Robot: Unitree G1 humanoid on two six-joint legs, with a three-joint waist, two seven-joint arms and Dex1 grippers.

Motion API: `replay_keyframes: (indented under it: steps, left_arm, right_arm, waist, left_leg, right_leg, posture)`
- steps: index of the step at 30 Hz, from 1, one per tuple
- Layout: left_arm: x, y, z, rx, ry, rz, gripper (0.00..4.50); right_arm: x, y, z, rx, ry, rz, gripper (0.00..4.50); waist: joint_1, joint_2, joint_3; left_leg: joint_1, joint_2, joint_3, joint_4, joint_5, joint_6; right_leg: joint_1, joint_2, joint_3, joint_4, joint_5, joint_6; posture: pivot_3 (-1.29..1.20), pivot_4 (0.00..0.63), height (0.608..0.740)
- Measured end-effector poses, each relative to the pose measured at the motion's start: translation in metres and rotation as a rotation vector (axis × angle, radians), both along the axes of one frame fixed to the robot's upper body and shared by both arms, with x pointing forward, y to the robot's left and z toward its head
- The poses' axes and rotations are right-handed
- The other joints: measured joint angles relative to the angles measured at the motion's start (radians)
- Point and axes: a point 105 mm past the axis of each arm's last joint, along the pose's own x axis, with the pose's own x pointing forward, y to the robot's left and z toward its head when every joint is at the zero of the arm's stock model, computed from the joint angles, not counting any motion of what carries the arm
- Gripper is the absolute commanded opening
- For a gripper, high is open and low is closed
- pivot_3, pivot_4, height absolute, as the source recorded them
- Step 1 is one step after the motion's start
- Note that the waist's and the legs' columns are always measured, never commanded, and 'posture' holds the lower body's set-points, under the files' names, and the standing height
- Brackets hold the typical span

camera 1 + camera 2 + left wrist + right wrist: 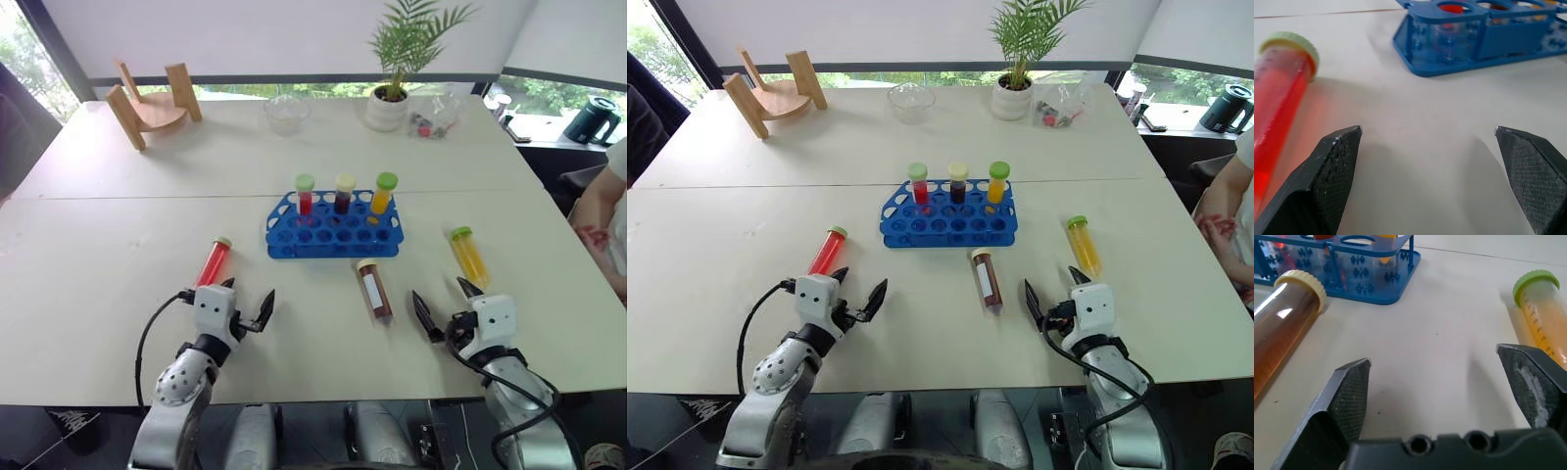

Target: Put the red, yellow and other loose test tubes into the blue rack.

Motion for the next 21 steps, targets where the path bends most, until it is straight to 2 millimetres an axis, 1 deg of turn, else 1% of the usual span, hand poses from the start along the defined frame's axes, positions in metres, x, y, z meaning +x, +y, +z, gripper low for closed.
replay_keyframes:
  steps: [2, 3, 6, 8, 11, 12, 13, 15, 16, 18, 21]
  left_arm:
    - [-0.002, 0.001, 0.009, 0.012, 0.023, -0.089, 4.47]
    - [-0.004, 0.001, 0.019, 0.024, 0.027, -0.159, 4.47]
    - [-0.003, 0.004, 0.048, 0.049, 0.006, -0.279, 4.47]
    - [-0.002, 0.007, 0.065, 0.08, 0.021, -0.391, 4.47]
    - [-0.002, 0.009, 0.101, 0.131, 0.004, -0.557, 4.47]
    - [-0.003, 0.008, 0.109, 0.137, -0.001, -0.603, 4.47]
    - [-0.006, 0.007, 0.113, 0.139, 0.016, -0.655, 4.47]
    - [-0.012, 0.005, 0.116, 0.133, 0.051, -0.738, 4.47]
    - [-0.014, 0.003, 0.118, 0.127, 0.062, -0.779, 4.47]
    - [-0.016, 0.001, 0.124, 0.129, 0.057, -0.837, 4.47]
    - [-0.016, -0.002, 0.127, 0.13, 0.061, -0.89, 4.47]
  right_arm:
    - [0.001, 0.001, 0.013, -0.022, 0.008, 0.049, 4.5]
    - [0.002, 0.002, 0.025, -0.035, 0.013, 0.085, 4.5]
    - [0.009, 0.002, 0.057, -0.095, 0.019, 0.148, 4.5]
    - [0.02, 0.0, 0.073, -0.118, 0.088, 0.175, 4.5]
    - [0.044, -0.019, 0.105, -0.17, 0.223, 0.126, 4.5]
    - [0.051, -0.026, 0.115, -0.171, 0.269, 0.096, 4.5]
    - [0.057, -0.032, 0.121, -0.16, 0.338, 0.075, 4.5]
    - [0.067, -0.039, 0.127, -0.12, 0.441, 0.035, 4.5]
    - [0.075, -0.042, 0.127, -0.088, 0.503, 0.008, 4.5]
    - [0.083, -0.046, 0.118, -0.066, 0.617, -0.027, 4.5]
    - [0.089, -0.05, 0.1, -0.054, 0.758, -0.041, 4.5]
  waist:
    - [0.0, -0.001, 0.001]
    - [0.0, -0.001, 0.001]
    - [0.001, -0.001, 0.001]
    - [0.0, -0.002, 0.003]
    - [-0.002, -0.001, 0.005]
    - [-0.002, -0.001, 0.005]
    - [-0.003, -0.002, 0.006]
    - [-0.003, -0.003, 0.006]
    - [-0.004, -0.003, 0.007]
    - [-0.003, -0.003, 0.007]
    - [0.0, -0.003, 0.008]
  left_leg:
    - [-0.002, 0.0, 0.0, 0.0, 0.0, 0.0]
    - [-0.002, 0.0, 0.0, 0.0, 0.0, 0.0]
    - [-0.001, 0.0, 0.0, 0.001, 0.0, 0.0]
    - [-0.002, 0.0, 0.0, 0.001, 0.0, 0.0]
    - [-0.002, 0.0, 0.001, 0.002, 0.0, 0.0]
    - [-0.001, 0.0, 0.001, 0.002, 0.0, 0.0]
    - [-0.002, 0.0, 0.002, 0.001, 0.0, 0.0]
    - [-0.003, 0.0, 0.001, -0.002, 0.0, 0.001]
    - [-0.003, 0.0, 0.001, -0.002, 0.0, 0.001]
    - [-0.005, 0.0, 0.001, -0.003, -0.001, 0.003]
    - [-0.006, 0.0, 0.002, -0.003, -0.002, 0.004]
  right_leg:
    - [-0.002, 0.0, 0.0, 0.001, 0.0, 0.0]
    - [-0.002, 0.0, 0.0, 0.001, 0.0, 0.0]
    - [-0.001, 0.0, 0.0, 0.001, 0.0, 0.0]
    - [-0.002, 0.0, 0.0, 0.001, 0.001, -0.001]
    - [-0.002, 0.0, 0.0, 0.001, 0.001, -0.001]
    - [-0.002, -0.001, 0.0, 0.0, 0.001, -0.001]
    - [-0.003, -0.001, 0.0, 0.0, 0.001, -0.001]
    - [-0.005, 0.0, 0.0, -0.001, 0.001, -0.001]
    - [-0.005, 0.0, 0.0, 0.0, 0.001, -0.002]
    - [-0.007, 0.001, 0.0, 0.0, 0.001, -0.001]
    - [-0.008, 0.0, -0.001, -0.001, 0.0, 0.001]
  posture:
    - [0.0, 0.15, 0.74]
    - [0.0, 0.15, 0.74]
    - [0.0, 0.15, 0.74]
    - [0.0, 0.15, 0.74]
    - [0.0, 0.15, 0.74]
    - [0.0, 0.15, 0.74]
    - [0.0, 0.15, 0.74]
    - [0.0, 0.15, 0.74]
    - [0.0, 0.15, 0.74]
    - [0.0, 0.15, 0.74]
    - [0.0, 0.15, 0.74]
